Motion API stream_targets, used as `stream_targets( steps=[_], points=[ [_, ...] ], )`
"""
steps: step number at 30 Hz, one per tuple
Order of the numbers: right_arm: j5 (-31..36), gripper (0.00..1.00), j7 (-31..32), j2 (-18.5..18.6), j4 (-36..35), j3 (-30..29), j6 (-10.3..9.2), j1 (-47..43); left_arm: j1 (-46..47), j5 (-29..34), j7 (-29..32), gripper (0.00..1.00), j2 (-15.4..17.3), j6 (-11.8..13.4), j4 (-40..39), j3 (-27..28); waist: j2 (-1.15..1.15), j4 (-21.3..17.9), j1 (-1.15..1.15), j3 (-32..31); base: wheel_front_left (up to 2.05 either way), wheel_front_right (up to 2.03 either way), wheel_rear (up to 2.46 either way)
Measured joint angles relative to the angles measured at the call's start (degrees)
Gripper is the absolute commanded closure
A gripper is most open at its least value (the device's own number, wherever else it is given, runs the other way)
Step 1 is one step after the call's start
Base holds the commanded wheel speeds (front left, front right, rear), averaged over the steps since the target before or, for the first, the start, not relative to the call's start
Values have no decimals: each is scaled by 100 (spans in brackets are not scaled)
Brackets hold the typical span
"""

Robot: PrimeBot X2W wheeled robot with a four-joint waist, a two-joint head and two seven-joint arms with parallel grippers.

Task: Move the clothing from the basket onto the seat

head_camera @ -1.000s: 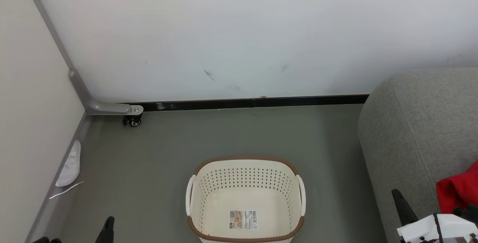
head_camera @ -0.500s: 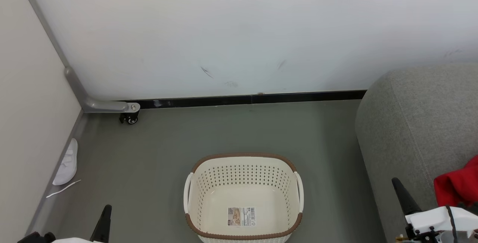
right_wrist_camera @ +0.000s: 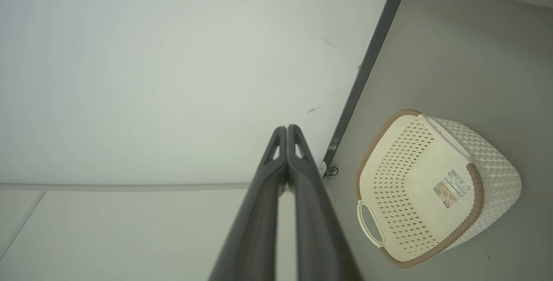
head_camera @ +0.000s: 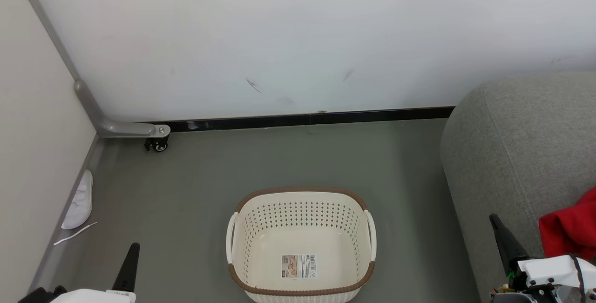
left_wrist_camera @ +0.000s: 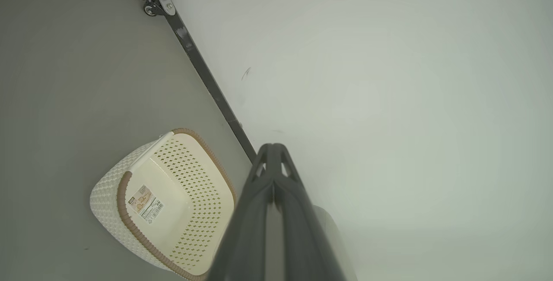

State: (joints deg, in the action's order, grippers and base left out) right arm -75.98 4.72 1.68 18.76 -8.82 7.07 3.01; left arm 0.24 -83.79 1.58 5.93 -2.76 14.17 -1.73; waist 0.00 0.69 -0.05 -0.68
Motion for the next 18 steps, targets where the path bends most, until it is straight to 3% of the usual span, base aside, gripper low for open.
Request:
stream_targets(
  steps=[18],
  points=[
    [-1528, 100, 242, 24, -167, 2, 0, 104, 256, -923, 346, 100, -281, -378, 108, 480, 0, -71, 1, 81, 0, 0, 0]
  ],
)
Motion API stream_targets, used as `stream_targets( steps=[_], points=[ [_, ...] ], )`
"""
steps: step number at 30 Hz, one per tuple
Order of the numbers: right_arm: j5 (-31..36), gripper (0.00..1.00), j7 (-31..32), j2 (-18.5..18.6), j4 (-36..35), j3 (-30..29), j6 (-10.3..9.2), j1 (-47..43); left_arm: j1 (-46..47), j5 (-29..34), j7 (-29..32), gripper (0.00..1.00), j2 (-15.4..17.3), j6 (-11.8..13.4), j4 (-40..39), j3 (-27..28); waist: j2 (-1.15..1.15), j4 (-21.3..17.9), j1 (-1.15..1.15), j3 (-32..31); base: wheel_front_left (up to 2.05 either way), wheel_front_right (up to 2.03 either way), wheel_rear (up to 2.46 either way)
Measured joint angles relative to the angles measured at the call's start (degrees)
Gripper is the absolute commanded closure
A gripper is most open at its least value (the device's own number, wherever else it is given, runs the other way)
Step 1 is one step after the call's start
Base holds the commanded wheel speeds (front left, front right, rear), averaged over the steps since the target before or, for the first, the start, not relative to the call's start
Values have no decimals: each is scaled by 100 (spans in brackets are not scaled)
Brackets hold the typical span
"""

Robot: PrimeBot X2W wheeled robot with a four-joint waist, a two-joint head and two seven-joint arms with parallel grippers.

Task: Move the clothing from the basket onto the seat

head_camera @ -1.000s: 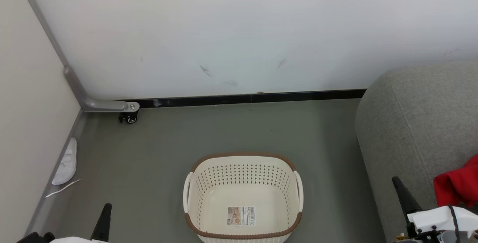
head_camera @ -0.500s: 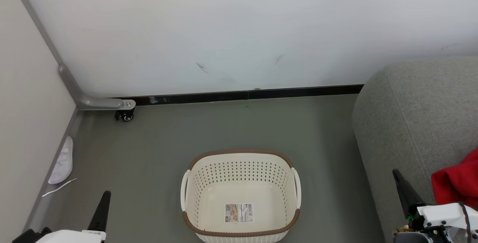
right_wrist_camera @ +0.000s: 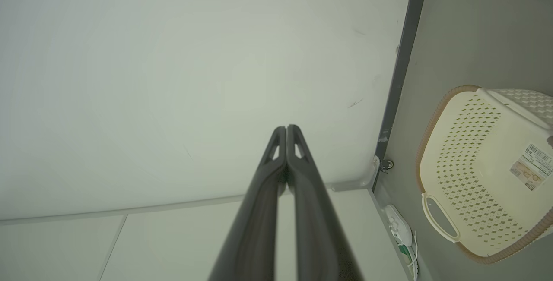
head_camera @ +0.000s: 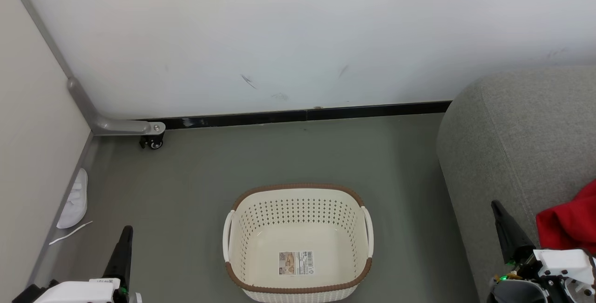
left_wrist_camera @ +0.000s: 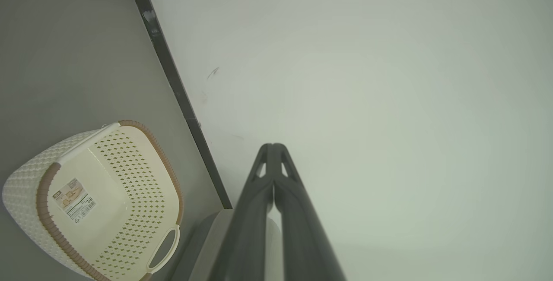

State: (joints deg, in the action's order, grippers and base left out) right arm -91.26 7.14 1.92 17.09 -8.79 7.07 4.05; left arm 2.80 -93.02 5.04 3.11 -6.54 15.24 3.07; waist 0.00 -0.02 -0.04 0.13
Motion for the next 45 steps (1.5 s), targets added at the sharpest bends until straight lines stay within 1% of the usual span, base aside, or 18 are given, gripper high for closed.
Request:
stream_targets(
  steps=[8, 45],
  points=[
    [0, 100, -1, 1, -24, 14, 0, 0, 43, -16, 0, 100, -41, -16, 8, 5, 0, 1, 0, 0, 0, 0, 0],
    [-1, 100, -11, 1, -120, 56, 0, -2, 43, -16, 1, 100, -44, -23, 52, 12, 0, 2, 2, 1, 0, 0, 0]
  ],
)
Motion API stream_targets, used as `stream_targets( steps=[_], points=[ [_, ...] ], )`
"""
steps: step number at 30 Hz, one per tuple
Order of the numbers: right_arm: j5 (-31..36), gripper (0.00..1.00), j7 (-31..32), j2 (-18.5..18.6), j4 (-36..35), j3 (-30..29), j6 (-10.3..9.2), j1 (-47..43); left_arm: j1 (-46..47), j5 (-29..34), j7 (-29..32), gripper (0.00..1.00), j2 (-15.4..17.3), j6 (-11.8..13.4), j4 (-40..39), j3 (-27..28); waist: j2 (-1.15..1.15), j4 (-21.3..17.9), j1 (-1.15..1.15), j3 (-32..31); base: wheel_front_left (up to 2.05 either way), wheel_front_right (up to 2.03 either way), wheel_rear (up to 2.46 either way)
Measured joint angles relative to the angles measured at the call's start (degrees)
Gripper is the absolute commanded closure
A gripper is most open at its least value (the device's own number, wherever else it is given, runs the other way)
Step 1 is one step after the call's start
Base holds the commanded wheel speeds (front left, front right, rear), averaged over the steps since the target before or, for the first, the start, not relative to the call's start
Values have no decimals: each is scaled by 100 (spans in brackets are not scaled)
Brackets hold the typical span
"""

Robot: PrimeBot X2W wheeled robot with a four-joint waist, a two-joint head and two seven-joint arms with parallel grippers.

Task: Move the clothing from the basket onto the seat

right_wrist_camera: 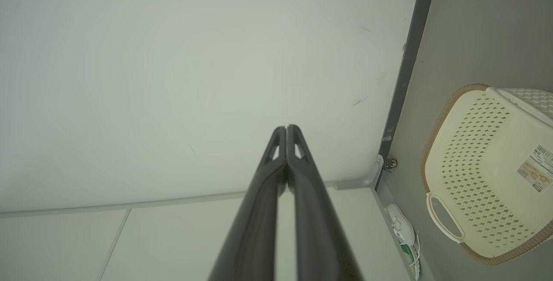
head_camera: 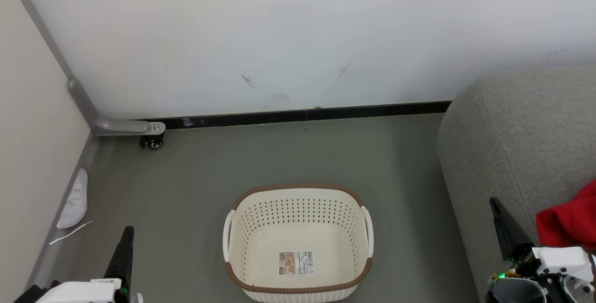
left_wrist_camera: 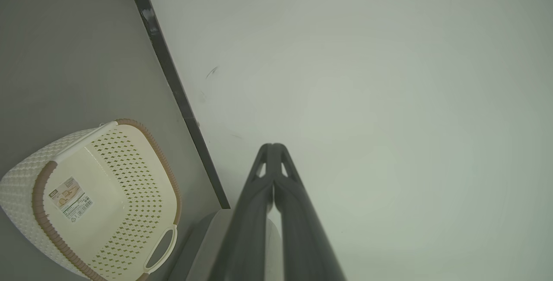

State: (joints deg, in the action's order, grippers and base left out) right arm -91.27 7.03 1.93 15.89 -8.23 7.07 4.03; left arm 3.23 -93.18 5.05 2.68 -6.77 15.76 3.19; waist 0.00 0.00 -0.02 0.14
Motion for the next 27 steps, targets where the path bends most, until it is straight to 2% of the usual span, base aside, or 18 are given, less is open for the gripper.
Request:
stream_targets(
  steps=[27],
  points=[
    [0, 100, -4, 0, -18, 11, 0, -1, 1, 0, 0, 100, -2, -1, 10, 3, 0, 0, 1, 0, 0, 0, 0]
  ],
)
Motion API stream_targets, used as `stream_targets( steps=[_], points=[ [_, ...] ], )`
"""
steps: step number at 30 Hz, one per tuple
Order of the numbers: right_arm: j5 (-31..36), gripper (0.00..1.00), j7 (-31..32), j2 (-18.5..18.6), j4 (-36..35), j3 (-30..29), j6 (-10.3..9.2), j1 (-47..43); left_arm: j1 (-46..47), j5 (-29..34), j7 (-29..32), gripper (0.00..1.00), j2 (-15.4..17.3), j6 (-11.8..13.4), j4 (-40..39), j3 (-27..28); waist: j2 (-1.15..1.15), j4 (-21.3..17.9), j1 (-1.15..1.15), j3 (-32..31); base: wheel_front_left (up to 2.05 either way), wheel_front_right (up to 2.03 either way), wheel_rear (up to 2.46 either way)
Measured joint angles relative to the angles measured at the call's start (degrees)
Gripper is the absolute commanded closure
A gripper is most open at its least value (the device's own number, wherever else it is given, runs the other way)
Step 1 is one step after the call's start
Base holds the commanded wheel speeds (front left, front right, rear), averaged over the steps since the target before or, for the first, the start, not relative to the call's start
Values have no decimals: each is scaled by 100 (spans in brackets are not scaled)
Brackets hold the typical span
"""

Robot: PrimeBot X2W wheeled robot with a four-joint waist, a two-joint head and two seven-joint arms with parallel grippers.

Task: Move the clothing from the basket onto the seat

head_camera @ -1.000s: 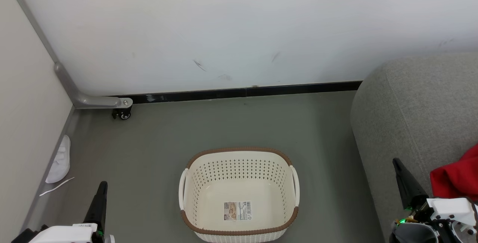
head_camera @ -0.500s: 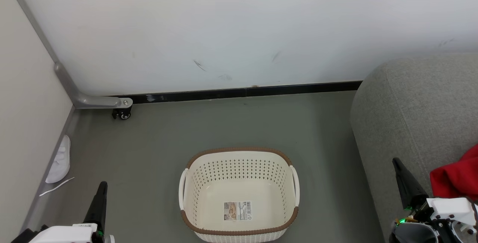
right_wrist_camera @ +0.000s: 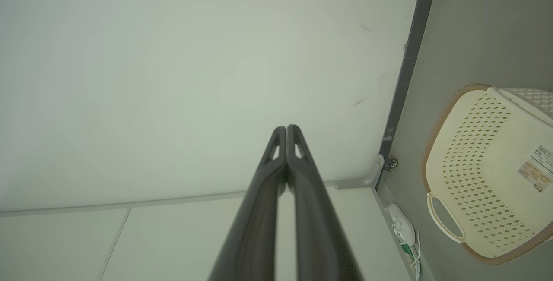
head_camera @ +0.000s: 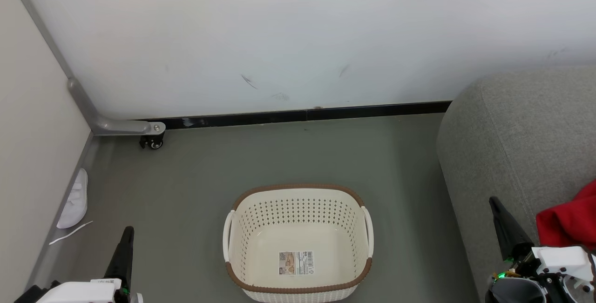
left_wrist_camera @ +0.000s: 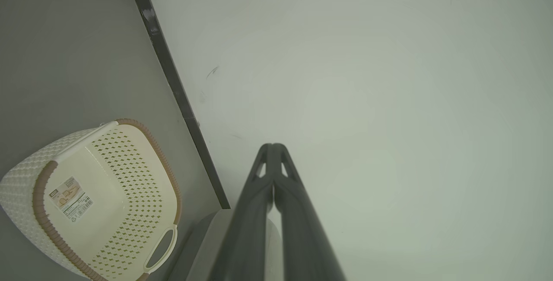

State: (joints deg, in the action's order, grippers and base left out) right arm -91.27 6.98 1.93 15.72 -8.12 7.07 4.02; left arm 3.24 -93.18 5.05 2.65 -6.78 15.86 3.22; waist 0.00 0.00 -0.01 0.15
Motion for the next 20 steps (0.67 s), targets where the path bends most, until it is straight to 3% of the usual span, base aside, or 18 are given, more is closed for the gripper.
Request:
stream_targets(
  steps=[20],
  points=[
    [0, 100, 0, 0, -2, 4, 0, -1, 1, 0, 1, 100, -4, -1, 4, 7, 0, 0, 0, 0, 0, 0, 0]
  ],
)
